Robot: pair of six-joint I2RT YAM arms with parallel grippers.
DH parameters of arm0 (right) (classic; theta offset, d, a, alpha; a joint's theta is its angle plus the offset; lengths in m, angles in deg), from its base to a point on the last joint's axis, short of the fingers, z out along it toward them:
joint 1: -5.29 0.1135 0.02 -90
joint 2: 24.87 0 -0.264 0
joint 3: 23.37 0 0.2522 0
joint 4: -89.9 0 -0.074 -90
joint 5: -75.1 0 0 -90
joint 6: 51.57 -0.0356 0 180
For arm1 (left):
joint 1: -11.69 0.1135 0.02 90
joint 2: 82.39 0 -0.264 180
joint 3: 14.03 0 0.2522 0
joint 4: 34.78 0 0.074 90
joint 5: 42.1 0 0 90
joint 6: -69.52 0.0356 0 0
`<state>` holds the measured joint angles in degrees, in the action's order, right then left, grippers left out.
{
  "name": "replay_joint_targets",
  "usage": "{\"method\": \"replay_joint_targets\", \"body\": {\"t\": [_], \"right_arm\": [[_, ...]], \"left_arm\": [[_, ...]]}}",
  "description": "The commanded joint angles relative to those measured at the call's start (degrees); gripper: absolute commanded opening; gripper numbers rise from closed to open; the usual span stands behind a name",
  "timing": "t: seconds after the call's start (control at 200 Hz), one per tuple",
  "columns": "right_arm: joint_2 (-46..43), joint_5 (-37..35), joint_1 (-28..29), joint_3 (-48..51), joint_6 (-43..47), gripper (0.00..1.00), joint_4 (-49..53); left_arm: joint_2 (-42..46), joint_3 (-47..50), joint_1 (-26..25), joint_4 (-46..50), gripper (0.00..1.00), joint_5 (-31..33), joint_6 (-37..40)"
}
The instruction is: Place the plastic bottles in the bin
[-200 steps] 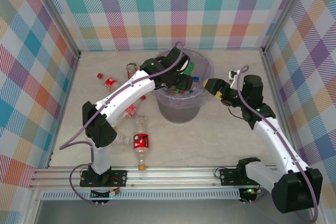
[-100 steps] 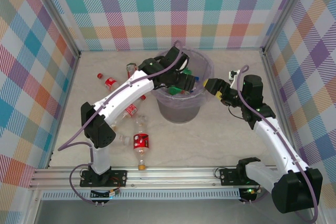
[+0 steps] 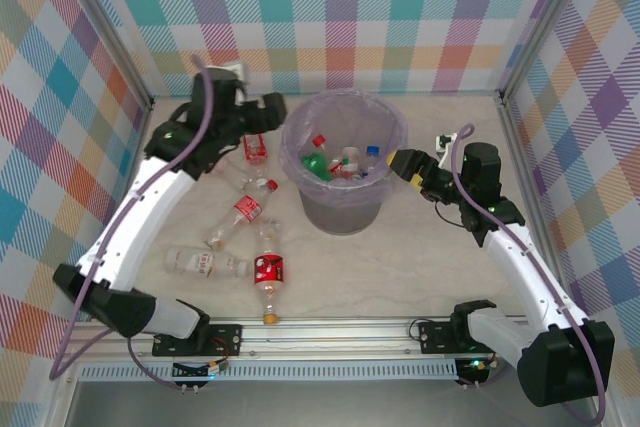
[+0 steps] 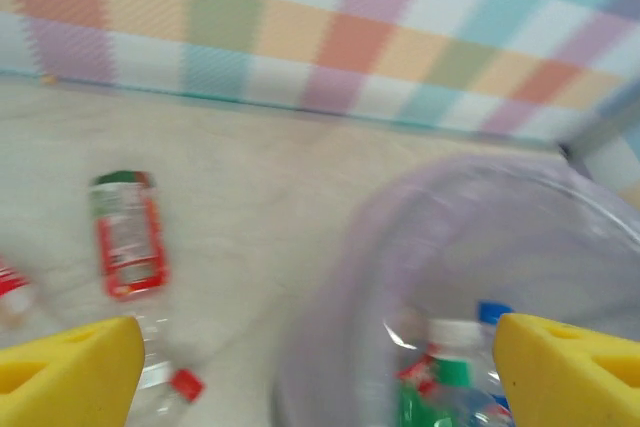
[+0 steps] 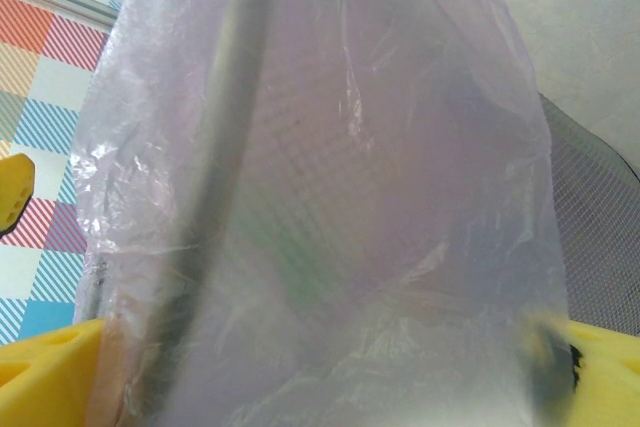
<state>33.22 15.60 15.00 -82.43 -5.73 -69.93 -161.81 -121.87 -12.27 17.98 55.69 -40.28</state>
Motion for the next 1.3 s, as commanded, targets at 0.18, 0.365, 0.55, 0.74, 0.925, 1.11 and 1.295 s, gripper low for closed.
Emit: {"method": "replay_joint_targets", "body": {"t": [0.18, 0.365, 0.55, 0.74, 0.925, 1.11, 1.295], "right_arm": [[-0.6, 0.1, 0.1, 0.4, 0.9, 0.98, -0.4], [-1.4, 0.5, 0.2, 0.5, 0.2, 0.98, -0.5], [-2.8, 0.8, 1.5, 0.2, -2.2, 0.99, -1.5], [-5.1, -1.0, 2.2, 0.2, -2.3, 0.99, -0.2], [-4.9, 0.2, 2.3, -0.1, -1.0, 0.99, 0.5], [-5.7, 0.8, 2.3, -0.5, -0.2, 0.99, 1.3], [-6.4, 0.0, 2.3, -1.2, 0.6, 0.99, 2.9]], "left_arm": [[2.8, 15.7, 15.3, -5.8, 0.87, -5.9, -9.0], [-3.3, 21.4, 19.2, -12.5, 0.9, -7.8, -15.8], [-9.7, 25.3, 20.6, -18.0, 0.88, -6.0, -23.7], [-18.2, 24.8, 20.8, -20.6, 0.88, -7.9, -28.8], [-24.7, 23.3, 20.9, -21.9, 0.88, -9.1, -28.4], [-27.1, 24.1, 20.9, -22.6, 0.87, -8.2, -30.2], [-28.8, 24.0, 21.0, -24.7, 0.88, -7.9, -28.6]]}}
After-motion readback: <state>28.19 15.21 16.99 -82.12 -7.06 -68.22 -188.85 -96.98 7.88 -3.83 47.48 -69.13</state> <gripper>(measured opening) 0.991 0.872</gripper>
